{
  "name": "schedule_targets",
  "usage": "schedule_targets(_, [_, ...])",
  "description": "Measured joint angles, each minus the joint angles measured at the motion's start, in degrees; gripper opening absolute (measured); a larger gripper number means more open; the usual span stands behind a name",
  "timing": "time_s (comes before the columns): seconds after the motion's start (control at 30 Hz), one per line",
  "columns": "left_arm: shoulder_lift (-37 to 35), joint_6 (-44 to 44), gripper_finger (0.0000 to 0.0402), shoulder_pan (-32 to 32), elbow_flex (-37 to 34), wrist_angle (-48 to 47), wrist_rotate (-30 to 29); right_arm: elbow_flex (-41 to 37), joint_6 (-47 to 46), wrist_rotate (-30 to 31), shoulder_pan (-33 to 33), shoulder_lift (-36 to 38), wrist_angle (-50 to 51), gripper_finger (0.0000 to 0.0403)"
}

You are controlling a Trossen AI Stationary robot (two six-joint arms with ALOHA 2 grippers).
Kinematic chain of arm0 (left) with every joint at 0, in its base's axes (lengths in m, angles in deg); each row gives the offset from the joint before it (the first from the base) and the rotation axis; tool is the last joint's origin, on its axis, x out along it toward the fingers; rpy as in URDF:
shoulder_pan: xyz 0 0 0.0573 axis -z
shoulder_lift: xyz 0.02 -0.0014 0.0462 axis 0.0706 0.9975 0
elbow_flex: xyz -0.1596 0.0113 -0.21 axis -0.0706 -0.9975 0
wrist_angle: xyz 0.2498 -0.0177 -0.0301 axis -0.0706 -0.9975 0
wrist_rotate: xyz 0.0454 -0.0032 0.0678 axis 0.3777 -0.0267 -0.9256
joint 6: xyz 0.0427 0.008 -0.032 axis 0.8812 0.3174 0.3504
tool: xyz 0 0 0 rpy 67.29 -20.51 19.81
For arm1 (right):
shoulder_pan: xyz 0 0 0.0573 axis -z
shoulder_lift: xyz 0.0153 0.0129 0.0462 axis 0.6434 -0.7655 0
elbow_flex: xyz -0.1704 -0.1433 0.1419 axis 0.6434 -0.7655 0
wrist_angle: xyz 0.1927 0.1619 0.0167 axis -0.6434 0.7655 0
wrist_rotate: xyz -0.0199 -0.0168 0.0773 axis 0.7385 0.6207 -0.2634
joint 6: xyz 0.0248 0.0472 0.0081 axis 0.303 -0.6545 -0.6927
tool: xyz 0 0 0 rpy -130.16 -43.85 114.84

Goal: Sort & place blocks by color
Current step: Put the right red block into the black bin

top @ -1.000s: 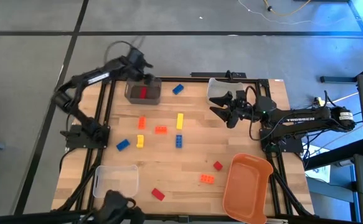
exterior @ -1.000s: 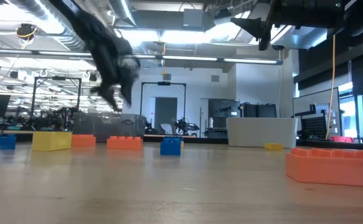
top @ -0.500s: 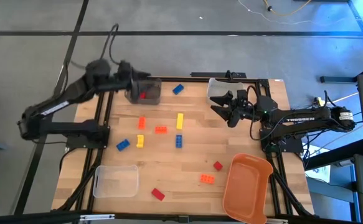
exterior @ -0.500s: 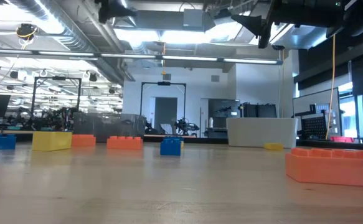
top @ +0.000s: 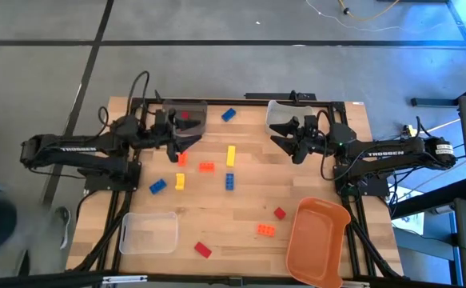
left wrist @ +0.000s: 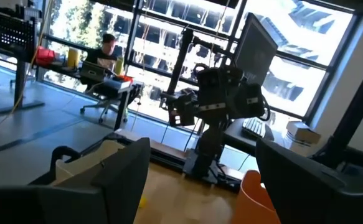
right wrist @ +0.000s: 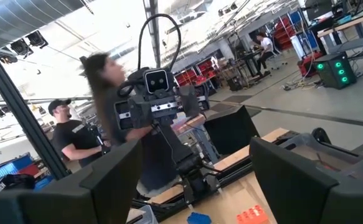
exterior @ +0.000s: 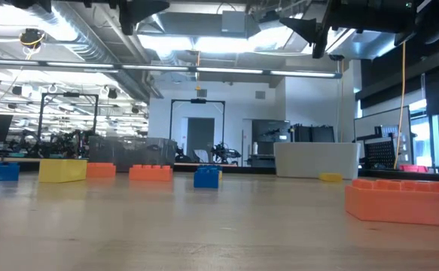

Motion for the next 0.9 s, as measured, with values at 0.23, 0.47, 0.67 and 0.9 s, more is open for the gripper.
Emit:
schedule_targets(0.23, [-0.61,0.16,0.0283,-0.01,-0.02,0.45,-1.05,1.53,-4.69,-1.79,0.02,0.06,4.82,0.0298])
schedule_targets(0.47, [-0.63,0.16,0.0283,-0.01,0.0,0.5,-1.07,27.61,-7.88,-8.72,-1.94,-7.42,68.23,0.0298])
schedule_targets(0.67, [-0.61,0.16,0.0283,-0.01,-0.02,0.45,-2.64,43.24,-14.24,-16.96,-6.71,-21.02,95.04,0.0298])
schedule_targets(0.9, [-0.61,0.18,0.0283,-0.01,-0.02,0.43,-2.5,47.36,-21.44,-18.96,-16.31,-33.72,106.63,0.0298])
